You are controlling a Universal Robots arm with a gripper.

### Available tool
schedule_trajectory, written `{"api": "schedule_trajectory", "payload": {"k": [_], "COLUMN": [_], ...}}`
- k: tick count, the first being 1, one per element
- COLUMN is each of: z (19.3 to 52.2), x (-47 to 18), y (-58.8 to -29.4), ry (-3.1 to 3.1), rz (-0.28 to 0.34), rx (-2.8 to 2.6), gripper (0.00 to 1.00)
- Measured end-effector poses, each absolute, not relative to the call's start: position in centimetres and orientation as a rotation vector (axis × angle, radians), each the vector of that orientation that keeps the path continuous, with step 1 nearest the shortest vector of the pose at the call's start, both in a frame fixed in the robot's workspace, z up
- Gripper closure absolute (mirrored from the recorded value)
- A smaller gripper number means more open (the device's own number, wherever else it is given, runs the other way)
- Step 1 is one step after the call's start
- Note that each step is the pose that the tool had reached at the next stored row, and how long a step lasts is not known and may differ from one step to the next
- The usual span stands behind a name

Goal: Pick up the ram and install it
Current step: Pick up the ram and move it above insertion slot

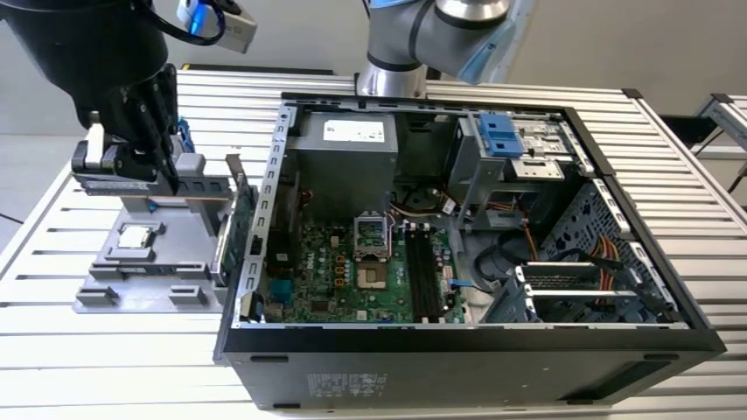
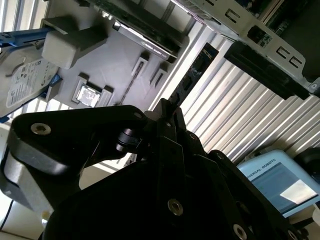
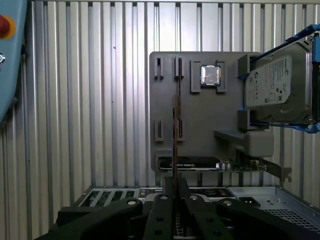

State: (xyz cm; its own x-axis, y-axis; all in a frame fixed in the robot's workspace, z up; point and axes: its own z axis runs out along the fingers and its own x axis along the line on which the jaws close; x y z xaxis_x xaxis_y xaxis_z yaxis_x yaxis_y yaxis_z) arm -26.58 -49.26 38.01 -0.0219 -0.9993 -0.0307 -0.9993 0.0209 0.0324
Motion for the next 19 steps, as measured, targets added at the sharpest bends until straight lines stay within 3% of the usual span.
{"api": "schedule_trajectory", "payload": {"k": [19], "z": [38.0], "x": [-24.9], "y": [-49.3], "ry": [-2.244], "rz": [-0.07], "rx": [2.196], "gripper": [1.0]}}
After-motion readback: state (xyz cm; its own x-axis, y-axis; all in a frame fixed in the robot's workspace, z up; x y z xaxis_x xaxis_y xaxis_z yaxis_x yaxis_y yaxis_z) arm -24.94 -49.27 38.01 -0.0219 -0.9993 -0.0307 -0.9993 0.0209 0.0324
